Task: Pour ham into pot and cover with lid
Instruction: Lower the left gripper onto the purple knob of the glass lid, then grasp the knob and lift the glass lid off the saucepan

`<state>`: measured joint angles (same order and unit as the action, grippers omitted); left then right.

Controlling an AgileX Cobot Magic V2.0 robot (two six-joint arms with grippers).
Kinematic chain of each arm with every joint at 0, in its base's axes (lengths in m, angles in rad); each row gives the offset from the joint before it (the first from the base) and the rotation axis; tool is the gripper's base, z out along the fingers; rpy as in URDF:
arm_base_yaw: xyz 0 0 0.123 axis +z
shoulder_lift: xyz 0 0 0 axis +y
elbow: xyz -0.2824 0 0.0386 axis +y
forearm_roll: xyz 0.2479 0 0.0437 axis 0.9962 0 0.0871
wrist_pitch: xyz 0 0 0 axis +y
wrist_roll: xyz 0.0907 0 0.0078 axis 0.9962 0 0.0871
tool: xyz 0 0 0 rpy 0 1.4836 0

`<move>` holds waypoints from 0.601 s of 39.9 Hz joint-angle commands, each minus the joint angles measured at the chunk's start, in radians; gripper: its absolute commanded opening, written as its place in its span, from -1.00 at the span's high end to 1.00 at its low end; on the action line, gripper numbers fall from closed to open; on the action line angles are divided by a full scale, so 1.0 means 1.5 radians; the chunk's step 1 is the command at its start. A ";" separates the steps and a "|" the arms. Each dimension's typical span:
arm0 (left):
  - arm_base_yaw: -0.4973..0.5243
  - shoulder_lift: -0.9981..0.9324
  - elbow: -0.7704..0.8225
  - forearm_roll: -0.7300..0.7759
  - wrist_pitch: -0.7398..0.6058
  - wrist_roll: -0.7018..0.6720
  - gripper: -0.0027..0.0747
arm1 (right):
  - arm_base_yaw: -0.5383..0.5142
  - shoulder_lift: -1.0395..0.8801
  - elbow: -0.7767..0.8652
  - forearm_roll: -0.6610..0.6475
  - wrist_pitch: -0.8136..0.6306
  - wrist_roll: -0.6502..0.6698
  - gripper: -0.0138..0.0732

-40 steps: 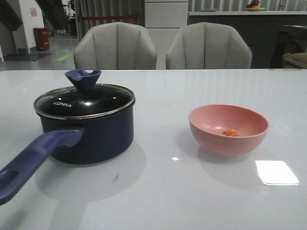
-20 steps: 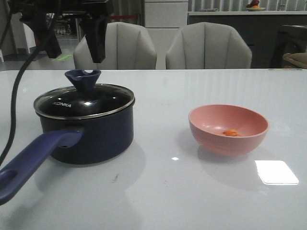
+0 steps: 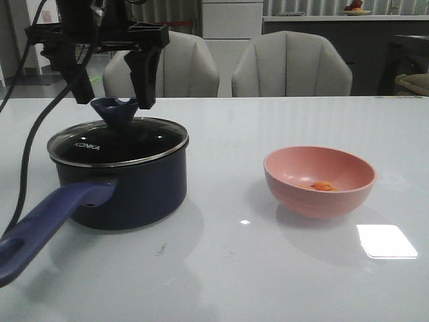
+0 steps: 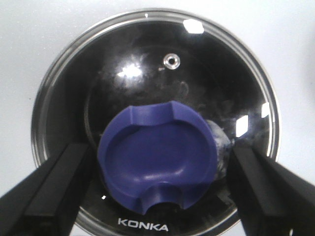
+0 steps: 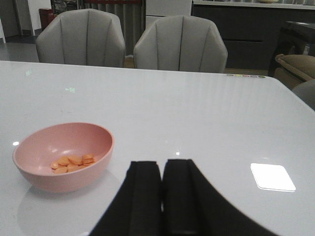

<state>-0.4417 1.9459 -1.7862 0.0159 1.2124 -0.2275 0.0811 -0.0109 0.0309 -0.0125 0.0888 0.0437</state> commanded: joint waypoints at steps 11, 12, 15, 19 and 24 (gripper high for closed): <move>-0.004 -0.011 -0.022 -0.005 -0.024 -0.036 -0.58 | -0.003 -0.013 -0.006 -0.002 -0.059 0.000 0.34; -0.004 -0.009 -0.022 -0.005 -0.024 -0.036 -0.58 | -0.003 -0.013 -0.006 -0.002 -0.059 0.000 0.34; -0.004 -0.002 -0.022 -0.011 -0.024 -0.037 -0.58 | -0.003 -0.013 -0.006 -0.002 -0.059 0.000 0.34; -0.004 0.007 -0.022 -0.011 -0.025 -0.042 -0.58 | -0.003 -0.013 -0.006 -0.002 -0.059 0.000 0.34; -0.004 0.011 -0.022 -0.011 -0.030 -0.047 -0.46 | -0.003 -0.013 -0.006 -0.002 -0.059 0.000 0.34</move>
<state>-0.4417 2.0136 -1.7868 0.0092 1.1947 -0.2790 0.0811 -0.0109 0.0309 -0.0125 0.0888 0.0437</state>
